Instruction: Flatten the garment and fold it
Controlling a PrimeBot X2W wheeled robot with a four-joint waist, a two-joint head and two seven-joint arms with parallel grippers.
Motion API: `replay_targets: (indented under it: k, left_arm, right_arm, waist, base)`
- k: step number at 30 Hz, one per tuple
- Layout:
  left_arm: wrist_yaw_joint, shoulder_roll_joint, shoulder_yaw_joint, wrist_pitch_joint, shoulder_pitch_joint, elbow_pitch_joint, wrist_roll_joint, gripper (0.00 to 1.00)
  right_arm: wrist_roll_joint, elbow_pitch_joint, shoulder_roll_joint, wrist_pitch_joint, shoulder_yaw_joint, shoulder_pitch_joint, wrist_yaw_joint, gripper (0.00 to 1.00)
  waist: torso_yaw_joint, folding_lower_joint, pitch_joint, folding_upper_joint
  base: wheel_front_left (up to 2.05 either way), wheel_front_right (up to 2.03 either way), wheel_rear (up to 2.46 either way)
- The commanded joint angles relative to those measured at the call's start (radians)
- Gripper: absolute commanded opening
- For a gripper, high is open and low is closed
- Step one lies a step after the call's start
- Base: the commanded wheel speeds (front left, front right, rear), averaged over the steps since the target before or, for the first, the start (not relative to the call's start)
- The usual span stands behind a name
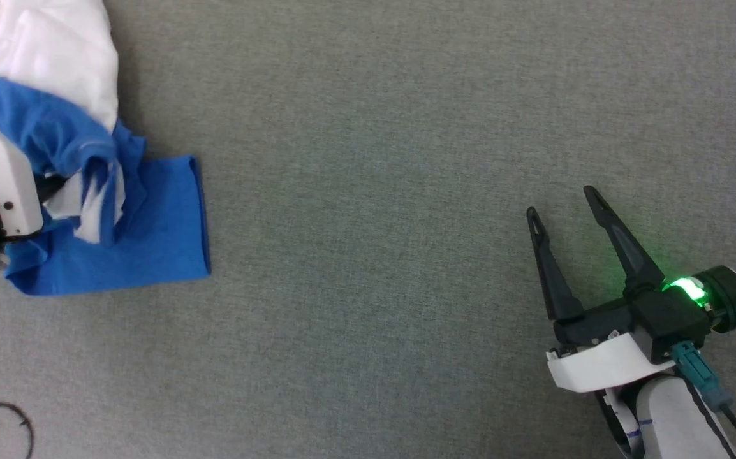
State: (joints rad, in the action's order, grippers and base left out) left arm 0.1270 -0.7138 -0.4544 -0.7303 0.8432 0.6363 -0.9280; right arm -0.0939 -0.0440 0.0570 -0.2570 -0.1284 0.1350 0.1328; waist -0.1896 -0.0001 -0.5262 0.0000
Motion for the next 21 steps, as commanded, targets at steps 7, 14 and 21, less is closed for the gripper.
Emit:
replay_targets:
  k: [7,14,21]
  left_arm:
    - [0.004,0.011,-0.02,0.202,-0.018,-0.027,-0.018,0.0]
    - [0.004,-0.017,0.02,0.524,0.068,-0.123,0.037,0.0]
    - [0.003,0.015,0.041,0.781,0.133,-0.283,0.116,0.0]
  right_arm:
    - [0.017,0.03,-0.005,-0.005,0.01,0.009,-0.002,1.0]
    - [0.054,0.058,-0.006,-0.005,0.046,-0.022,-0.002,1.0]
    - [0.103,0.072,-0.007,-0.005,0.072,-0.051,-0.002,1.0]
  waist:
    - [-0.007,0.0001,0.087,0.0]
    - [-0.013,0.0001,0.229,0.0]
    - [0.029,0.0001,0.357,0.0]
  base:
    - [0.0,0.0,0.0]
    - [0.0,0.0,0.0]
    - [0.0,0.0,0.0]
